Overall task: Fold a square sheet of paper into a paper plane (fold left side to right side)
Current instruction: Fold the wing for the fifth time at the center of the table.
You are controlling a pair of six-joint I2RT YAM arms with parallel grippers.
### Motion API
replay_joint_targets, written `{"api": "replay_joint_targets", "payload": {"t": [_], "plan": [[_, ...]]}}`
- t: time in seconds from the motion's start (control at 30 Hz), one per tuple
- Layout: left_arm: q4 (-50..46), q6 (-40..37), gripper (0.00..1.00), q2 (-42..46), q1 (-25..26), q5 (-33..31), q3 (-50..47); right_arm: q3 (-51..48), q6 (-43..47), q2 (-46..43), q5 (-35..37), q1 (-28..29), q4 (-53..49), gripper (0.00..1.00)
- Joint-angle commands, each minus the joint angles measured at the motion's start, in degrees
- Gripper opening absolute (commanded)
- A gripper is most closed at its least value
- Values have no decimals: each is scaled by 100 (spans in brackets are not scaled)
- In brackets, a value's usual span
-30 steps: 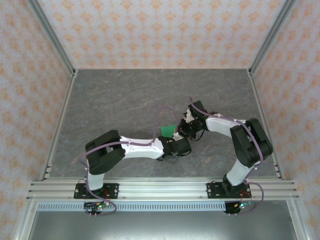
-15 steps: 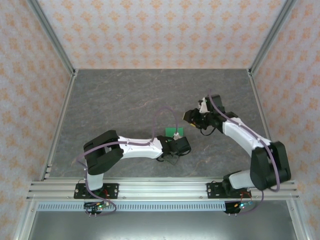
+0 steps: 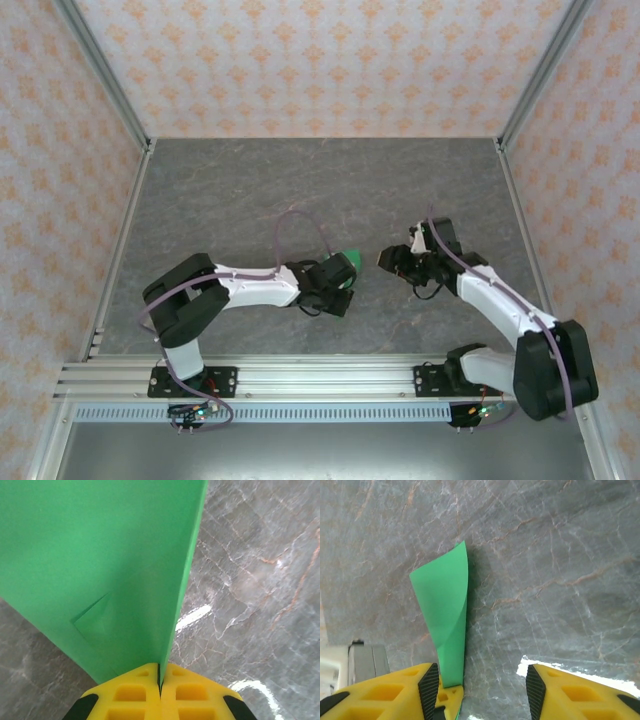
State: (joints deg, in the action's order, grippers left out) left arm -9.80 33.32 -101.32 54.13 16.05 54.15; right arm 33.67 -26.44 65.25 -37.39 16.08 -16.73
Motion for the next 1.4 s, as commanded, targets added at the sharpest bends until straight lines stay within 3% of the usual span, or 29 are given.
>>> {"api": "replay_joint_targets", "payload": {"t": [0.0, 0.23, 0.67, 1.0, 1.37], "plan": [[940, 410, 5, 89, -153, 545, -411, -408, -279, -180, -411, -13, 838, 53], [1756, 803, 5, 226, -311, 784, -891, -844, -785, 102, -479, 394, 1904, 50], [2811, 1327, 0, 478, -481, 881, -1636, -305, -1133, 1645, -260, 1294, 2860, 41], [3335, 1598, 0, 551, -583, 891, -1995, -212, -1246, 2018, -155, 1337, 3012, 33], [3455, 1647, 0, 500, -587, 915, -2031, -12, -1406, 2590, -405, 1429, 3447, 35]]}}
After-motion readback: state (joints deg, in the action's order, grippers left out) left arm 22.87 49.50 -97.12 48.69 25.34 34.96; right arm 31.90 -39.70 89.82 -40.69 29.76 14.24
